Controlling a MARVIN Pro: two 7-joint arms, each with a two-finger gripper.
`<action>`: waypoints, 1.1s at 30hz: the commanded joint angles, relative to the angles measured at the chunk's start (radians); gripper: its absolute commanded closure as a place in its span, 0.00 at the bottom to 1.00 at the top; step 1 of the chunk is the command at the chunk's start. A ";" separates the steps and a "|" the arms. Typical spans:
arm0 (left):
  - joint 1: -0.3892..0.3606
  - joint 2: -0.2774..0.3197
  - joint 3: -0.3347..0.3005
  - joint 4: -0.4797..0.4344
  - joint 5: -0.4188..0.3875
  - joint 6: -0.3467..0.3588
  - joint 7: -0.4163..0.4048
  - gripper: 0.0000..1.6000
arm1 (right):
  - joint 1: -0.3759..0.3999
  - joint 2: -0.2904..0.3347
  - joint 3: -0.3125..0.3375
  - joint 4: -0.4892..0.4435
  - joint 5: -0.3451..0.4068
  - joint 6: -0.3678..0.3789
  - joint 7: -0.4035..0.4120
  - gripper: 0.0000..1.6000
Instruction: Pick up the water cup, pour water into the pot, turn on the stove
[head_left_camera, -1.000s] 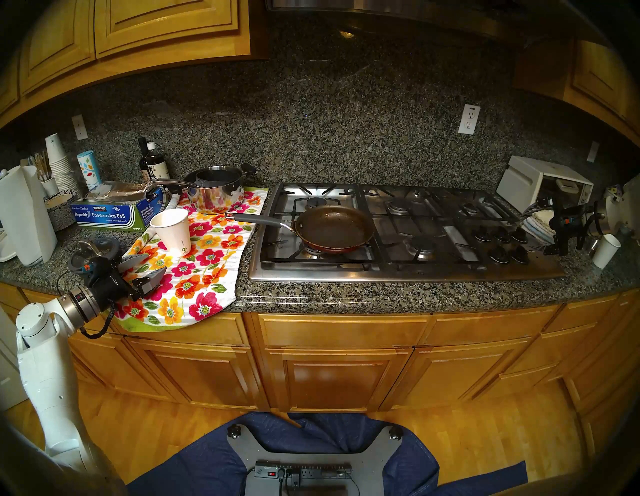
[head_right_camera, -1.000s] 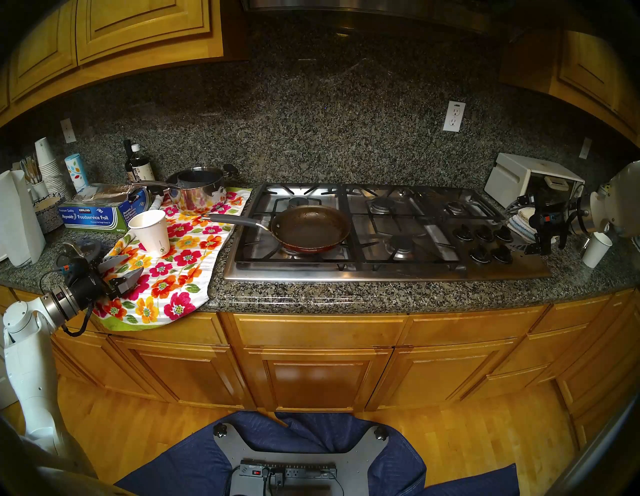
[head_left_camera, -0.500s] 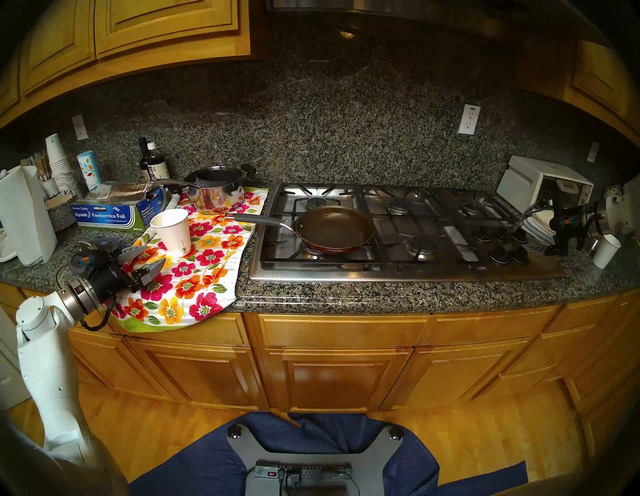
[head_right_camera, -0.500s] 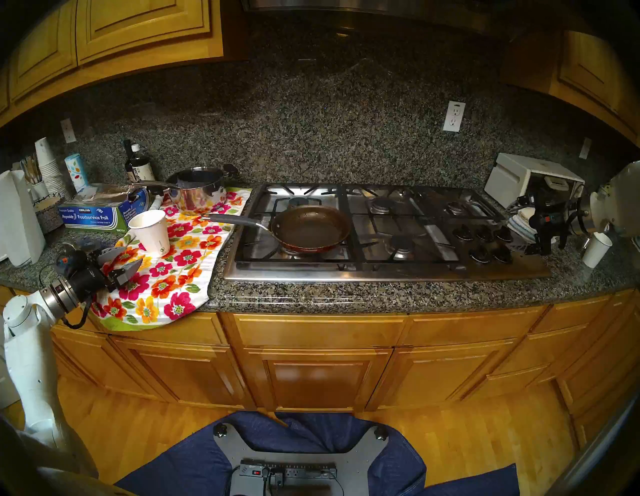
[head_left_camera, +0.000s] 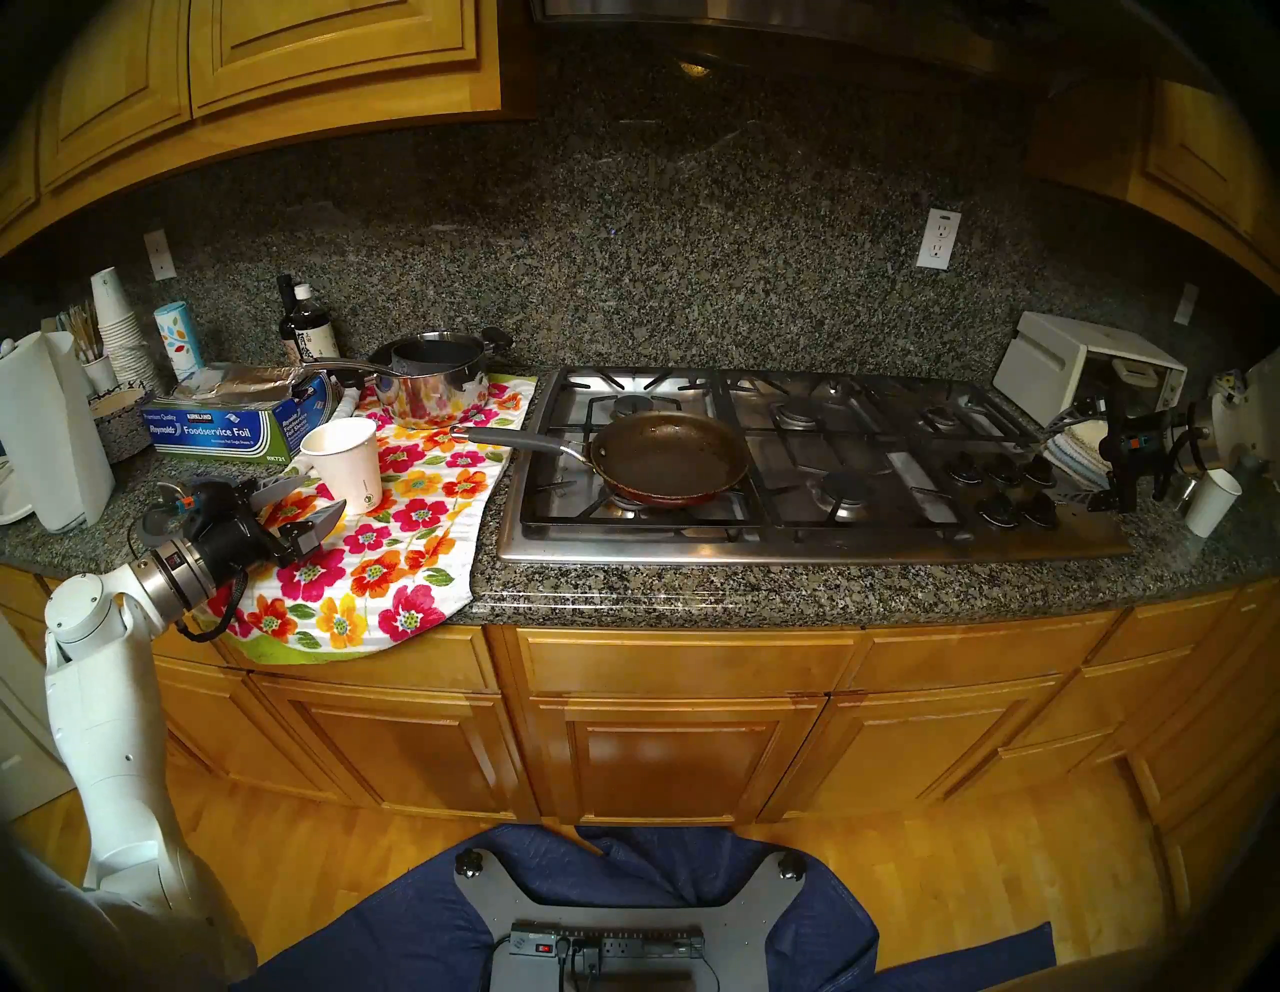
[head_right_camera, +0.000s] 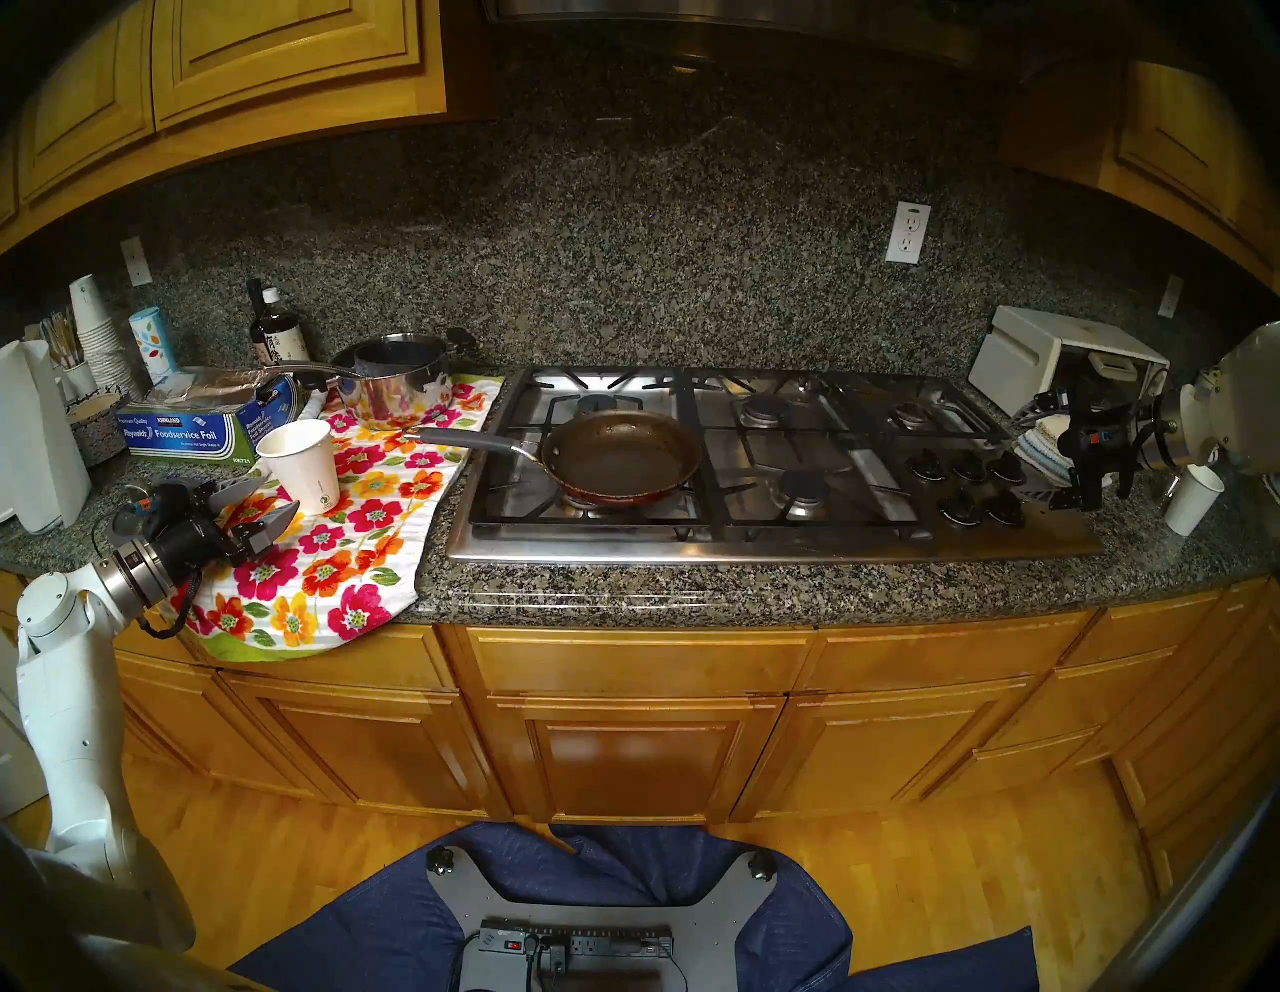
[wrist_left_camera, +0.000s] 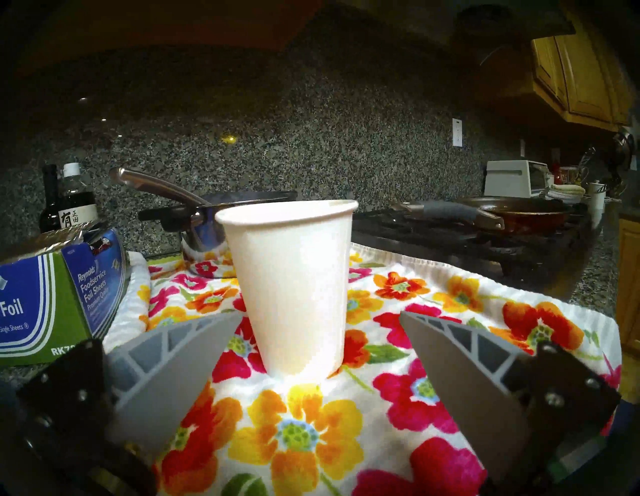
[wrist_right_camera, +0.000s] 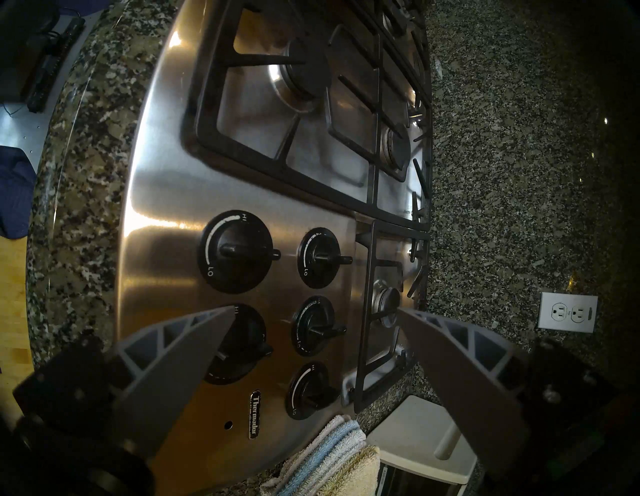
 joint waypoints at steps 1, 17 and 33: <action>-0.056 0.024 0.006 0.012 -0.006 -0.018 0.007 0.00 | 0.024 -0.007 0.002 0.019 0.004 0.002 -0.009 0.00; -0.118 0.057 0.053 0.099 0.003 -0.050 0.034 0.00 | 0.023 -0.007 0.002 0.019 0.004 0.002 -0.008 0.00; -0.155 0.067 0.083 0.132 -0.003 -0.059 0.038 0.00 | 0.023 -0.007 0.002 0.019 0.004 0.002 -0.008 0.00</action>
